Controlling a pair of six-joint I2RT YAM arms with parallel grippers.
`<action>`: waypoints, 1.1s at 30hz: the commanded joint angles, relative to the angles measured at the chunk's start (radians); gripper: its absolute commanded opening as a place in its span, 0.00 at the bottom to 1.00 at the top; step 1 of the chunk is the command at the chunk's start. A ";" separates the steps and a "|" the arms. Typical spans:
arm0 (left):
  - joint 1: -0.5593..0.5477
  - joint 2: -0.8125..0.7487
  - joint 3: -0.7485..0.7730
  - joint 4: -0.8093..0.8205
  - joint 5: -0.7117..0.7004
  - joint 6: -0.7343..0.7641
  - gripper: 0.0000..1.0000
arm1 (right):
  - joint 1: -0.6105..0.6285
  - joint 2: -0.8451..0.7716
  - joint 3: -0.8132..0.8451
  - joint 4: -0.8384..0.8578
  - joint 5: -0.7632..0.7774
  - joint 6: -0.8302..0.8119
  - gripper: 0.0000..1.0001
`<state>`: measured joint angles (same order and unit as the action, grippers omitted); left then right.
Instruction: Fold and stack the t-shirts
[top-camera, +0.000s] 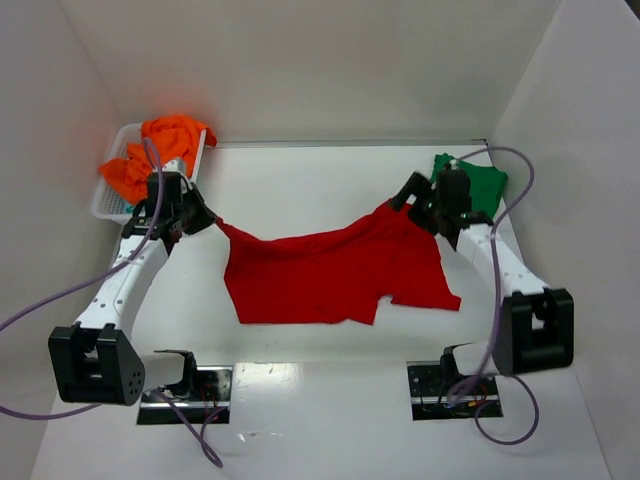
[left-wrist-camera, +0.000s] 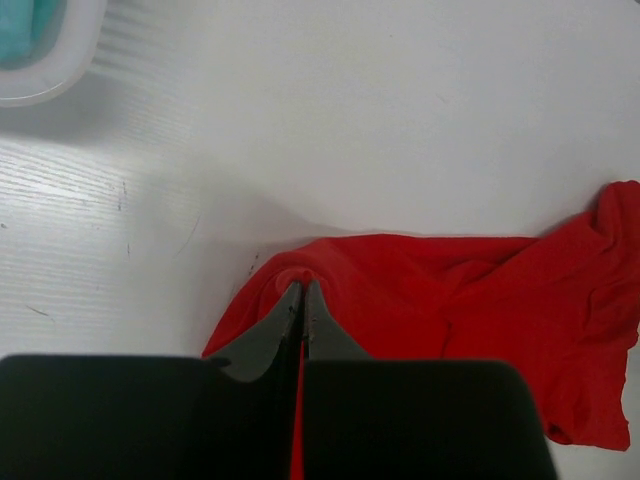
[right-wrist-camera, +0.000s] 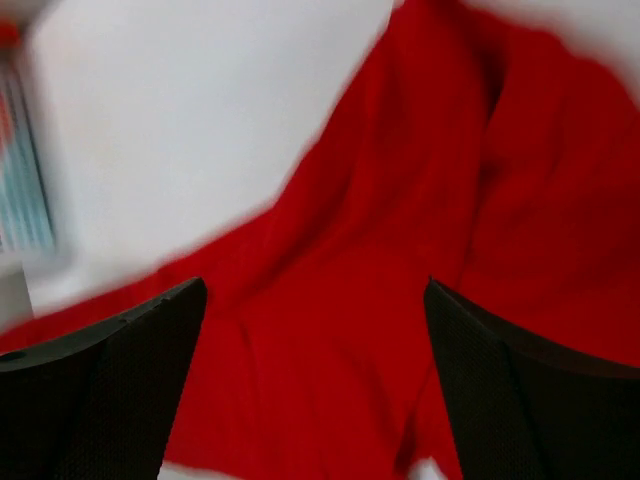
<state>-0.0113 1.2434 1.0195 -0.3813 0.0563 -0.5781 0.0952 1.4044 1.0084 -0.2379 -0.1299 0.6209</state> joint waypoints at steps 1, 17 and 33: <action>-0.001 0.002 0.002 0.062 0.027 0.018 0.00 | 0.156 -0.162 -0.187 -0.069 -0.036 0.105 0.93; -0.001 -0.048 -0.007 0.062 -0.003 0.009 0.00 | 0.317 -0.185 -0.358 -0.143 0.061 0.194 0.73; -0.001 -0.039 -0.016 0.053 -0.012 0.009 0.00 | 0.327 -0.176 -0.422 -0.058 -0.003 0.195 0.69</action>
<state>-0.0116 1.2201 1.0107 -0.3649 0.0563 -0.5777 0.4099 1.2343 0.5945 -0.3538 -0.1177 0.8047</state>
